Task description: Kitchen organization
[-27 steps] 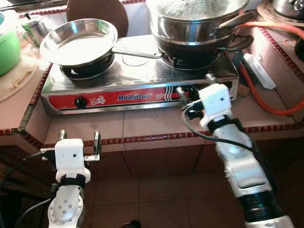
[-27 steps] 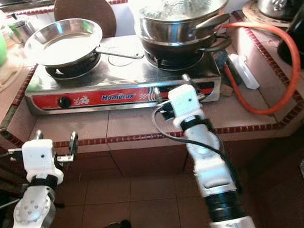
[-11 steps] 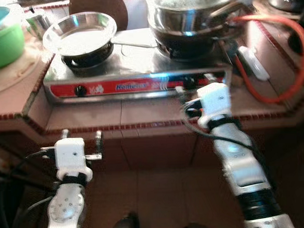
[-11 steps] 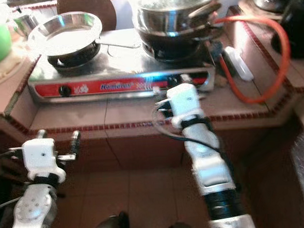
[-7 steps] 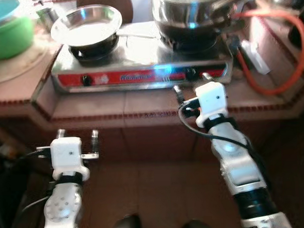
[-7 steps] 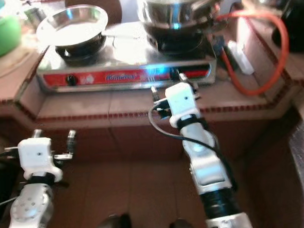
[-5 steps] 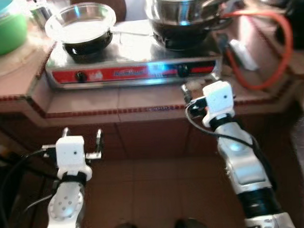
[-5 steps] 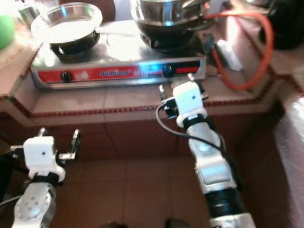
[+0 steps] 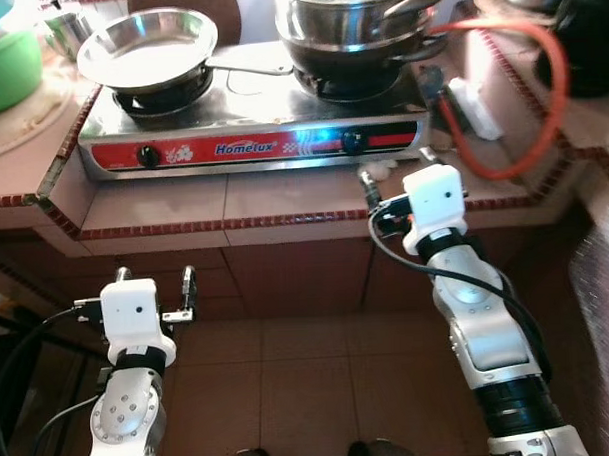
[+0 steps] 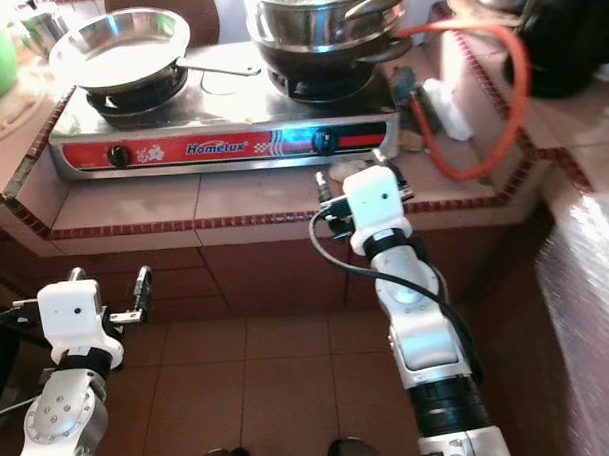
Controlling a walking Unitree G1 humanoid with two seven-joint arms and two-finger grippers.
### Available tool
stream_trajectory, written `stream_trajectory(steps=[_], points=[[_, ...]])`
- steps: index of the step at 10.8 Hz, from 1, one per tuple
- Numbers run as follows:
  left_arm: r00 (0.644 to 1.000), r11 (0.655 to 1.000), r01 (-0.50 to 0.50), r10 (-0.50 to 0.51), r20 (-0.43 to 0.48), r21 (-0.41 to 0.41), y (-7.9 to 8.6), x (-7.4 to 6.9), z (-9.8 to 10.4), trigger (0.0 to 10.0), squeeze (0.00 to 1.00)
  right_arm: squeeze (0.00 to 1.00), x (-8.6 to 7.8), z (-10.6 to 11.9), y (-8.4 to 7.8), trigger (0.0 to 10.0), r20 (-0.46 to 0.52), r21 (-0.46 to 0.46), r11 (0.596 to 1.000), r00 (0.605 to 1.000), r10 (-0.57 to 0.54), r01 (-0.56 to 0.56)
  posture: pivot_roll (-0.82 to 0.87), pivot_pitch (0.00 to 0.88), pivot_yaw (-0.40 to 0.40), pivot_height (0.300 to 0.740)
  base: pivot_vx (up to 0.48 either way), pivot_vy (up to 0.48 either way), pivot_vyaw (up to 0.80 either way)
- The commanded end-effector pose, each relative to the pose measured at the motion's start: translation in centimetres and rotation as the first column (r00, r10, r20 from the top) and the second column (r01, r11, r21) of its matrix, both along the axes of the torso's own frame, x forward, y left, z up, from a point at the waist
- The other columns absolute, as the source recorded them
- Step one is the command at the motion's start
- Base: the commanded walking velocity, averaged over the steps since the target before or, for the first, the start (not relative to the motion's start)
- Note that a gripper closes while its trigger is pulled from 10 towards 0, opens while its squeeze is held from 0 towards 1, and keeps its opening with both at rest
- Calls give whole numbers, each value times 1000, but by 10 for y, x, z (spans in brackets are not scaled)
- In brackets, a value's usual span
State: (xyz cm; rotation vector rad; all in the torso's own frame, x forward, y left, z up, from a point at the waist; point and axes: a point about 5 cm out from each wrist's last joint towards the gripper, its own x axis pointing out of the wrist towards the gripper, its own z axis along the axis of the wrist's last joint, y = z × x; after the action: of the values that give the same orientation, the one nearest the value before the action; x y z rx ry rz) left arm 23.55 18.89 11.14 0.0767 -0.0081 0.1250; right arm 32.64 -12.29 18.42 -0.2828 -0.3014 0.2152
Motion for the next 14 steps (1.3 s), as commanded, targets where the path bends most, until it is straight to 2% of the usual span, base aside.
stream_trajectory(steps=[1,7,11,14], points=[[999,1000,-24,24,-37,7,8,-3,-7,10000,0,0,-1,0,6,10000,2,6,1000,1000,17,-17,-22,175,49,740,0,446,0],[999,1000,-10,10,-39,6,6,0,-6,10000,0,0,-1,0,4,10000,0,10,1000,1000,8,-8,-24,176,56,740,0,475,0],[998,1000,-12,13,-61,6,4,-1,-13,10000,0,0,0,-2,5,10000,-4,6,1000,1000,13,-13,-21,177,50,740,0,480,0],[995,1000,-25,26,-93,10,7,-4,-25,10000,0,0,1,-4,5,10000,-12,1,1000,1000,15,-15,-25,172,38,740,0,0,0]])
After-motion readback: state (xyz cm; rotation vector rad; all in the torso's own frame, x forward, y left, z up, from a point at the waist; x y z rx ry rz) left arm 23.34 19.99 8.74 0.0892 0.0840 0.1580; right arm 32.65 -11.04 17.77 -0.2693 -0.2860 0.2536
